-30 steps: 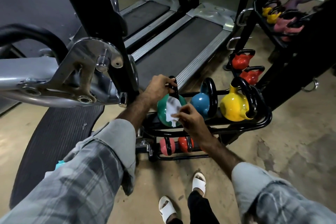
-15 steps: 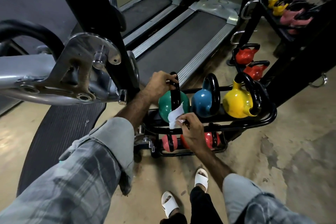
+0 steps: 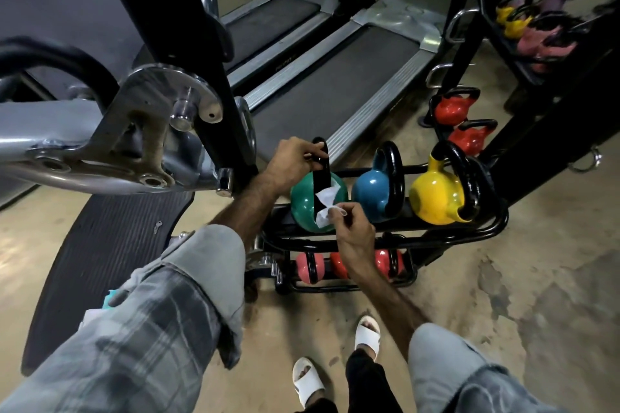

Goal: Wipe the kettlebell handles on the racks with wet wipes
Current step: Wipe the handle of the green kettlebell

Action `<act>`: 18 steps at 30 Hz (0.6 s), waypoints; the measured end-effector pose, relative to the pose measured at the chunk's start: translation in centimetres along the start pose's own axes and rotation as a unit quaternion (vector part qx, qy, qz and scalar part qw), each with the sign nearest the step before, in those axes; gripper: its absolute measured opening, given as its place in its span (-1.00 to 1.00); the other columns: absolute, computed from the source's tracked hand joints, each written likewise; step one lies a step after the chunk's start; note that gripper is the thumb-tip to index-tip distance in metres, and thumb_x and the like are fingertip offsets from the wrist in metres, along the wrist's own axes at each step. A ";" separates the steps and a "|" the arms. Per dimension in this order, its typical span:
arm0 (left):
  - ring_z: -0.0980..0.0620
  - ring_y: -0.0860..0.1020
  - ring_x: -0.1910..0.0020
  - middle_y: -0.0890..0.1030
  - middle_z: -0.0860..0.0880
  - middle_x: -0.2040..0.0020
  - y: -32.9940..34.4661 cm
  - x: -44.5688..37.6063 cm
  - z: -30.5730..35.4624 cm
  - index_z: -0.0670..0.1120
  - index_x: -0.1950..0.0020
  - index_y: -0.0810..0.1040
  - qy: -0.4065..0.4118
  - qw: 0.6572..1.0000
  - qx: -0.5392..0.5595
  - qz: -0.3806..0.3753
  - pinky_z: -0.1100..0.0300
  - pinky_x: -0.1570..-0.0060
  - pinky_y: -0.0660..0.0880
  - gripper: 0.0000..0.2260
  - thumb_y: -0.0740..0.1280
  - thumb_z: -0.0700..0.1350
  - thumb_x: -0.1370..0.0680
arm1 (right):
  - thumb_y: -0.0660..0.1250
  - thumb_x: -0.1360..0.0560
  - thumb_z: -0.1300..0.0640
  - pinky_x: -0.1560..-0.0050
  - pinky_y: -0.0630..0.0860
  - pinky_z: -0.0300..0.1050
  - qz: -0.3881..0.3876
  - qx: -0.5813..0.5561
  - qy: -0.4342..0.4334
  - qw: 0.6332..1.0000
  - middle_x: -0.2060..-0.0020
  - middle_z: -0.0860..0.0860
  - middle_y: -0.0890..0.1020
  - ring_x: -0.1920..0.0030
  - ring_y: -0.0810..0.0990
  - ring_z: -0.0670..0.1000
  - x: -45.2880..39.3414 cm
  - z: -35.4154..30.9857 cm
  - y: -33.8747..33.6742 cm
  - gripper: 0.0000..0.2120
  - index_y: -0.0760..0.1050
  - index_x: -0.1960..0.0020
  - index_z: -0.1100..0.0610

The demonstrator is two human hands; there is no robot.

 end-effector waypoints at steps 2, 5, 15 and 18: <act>0.09 0.56 -0.20 0.57 -0.12 -0.26 0.3 0.2 0.0 -0.19 -0.09 0.66 0.003 1.000 0.002 0.015 0.40 -0.12 0.46 -0.74 0.41 -0.39 -0.44 | 0.33 -0.56 0.00 0.27 0.47 -0.41 0.003 -0.008 -0.015 1.000 0.16 -0.14 0.62 0.18 0.57 -0.27 -1.7 -1.7 -0.1 -0.91 0.54 -0.01 -0.01; 0.09 0.60 -0.14 0.64 -0.09 -0.15 1.0 1.2 -1.2 -0.13 -0.06 0.68 -0.005 0.996 0.057 0.074 0.22 -0.18 0.52 -0.78 0.46 -0.26 -0.43 | 0.33 -0.56 -0.01 0.18 0.44 -0.40 0.010 0.032 -0.040 0.999 0.09 -0.09 0.68 0.10 0.60 -0.16 -4.8 -3.3 0.1 -0.82 0.60 -0.11 0.01; 0.22 0.58 -0.06 0.65 0.06 -0.05 3.0 8.3 -1.3 -0.07 -0.14 0.64 -0.018 0.968 0.203 0.149 0.34 -0.10 0.49 -0.78 0.42 -0.10 -0.51 | 0.49 -0.40 0.22 0.06 0.56 -0.18 -0.032 0.124 -0.251 0.959 0.07 -0.01 0.57 0.06 0.57 -0.03 -3.1 -4.2 -0.3 -0.76 0.59 -0.04 0.10; 0.20 0.62 0.05 0.68 0.00 0.03 3.2 8.6 -1.9 -0.11 -0.06 0.68 -0.055 0.957 0.215 0.187 0.37 0.03 0.52 -0.80 0.45 -0.24 -0.45 | 0.51 -0.39 0.24 0.07 0.55 -0.31 -0.096 0.121 -0.206 0.966 0.04 -0.04 0.58 0.08 0.58 -0.12 -3.2 -5.4 -0.2 -0.64 0.46 -0.10 0.05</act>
Point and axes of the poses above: each hand's wrist, its own x-axis away from the middle knuckle, its own y-axis out of the palm, z = x × y, the point moved 3 cm from there along -x, towards the middle knuckle
